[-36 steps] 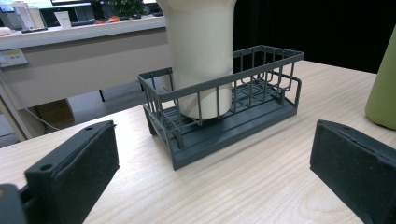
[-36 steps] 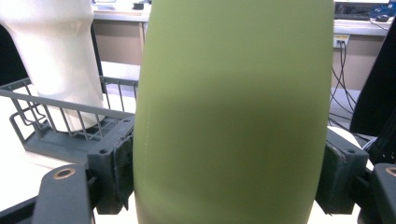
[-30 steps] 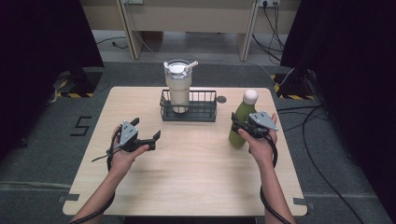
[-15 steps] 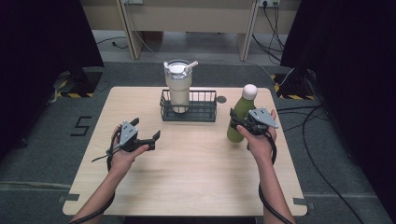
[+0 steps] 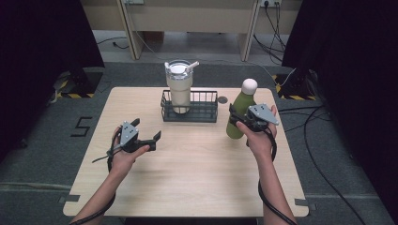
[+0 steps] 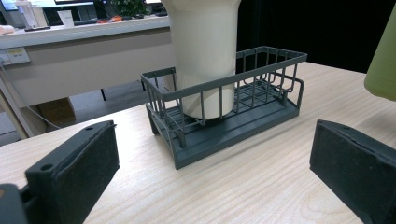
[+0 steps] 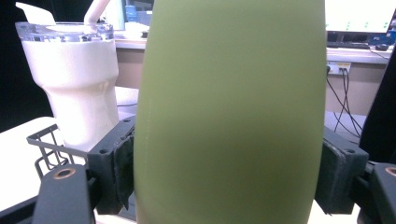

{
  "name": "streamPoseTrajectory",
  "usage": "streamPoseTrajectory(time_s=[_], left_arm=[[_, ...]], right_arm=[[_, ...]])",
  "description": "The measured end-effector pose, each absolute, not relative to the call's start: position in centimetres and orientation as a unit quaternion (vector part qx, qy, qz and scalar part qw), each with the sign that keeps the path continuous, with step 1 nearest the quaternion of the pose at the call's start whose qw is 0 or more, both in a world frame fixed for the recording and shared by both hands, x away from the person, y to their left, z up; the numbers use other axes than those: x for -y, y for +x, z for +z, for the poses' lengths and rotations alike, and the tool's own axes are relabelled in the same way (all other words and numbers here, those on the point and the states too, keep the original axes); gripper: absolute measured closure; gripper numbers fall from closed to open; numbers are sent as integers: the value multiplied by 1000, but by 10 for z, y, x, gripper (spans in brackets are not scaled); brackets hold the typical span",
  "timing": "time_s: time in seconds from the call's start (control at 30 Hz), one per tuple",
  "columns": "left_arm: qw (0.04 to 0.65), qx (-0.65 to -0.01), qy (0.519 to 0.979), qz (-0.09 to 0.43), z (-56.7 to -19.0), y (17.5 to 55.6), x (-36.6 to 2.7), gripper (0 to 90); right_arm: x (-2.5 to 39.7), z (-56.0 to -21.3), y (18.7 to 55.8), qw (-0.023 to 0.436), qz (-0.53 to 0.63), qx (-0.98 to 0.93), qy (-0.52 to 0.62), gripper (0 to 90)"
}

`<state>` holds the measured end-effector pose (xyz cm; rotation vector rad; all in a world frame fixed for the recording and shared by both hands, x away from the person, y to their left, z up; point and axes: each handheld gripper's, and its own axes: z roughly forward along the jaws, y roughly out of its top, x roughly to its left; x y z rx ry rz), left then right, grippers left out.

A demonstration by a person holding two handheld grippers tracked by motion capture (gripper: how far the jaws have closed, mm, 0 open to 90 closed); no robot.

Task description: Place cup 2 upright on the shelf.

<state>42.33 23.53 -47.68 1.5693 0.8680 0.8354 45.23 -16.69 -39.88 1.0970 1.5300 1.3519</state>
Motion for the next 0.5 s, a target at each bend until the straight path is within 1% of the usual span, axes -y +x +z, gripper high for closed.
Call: streamPoseTrajectory(time_s=[0.5], left_arm=[[550,-367,663,352,-477,423,-234,6]], right_arm=[[162,-386,456,402,544,-599,429,228]])
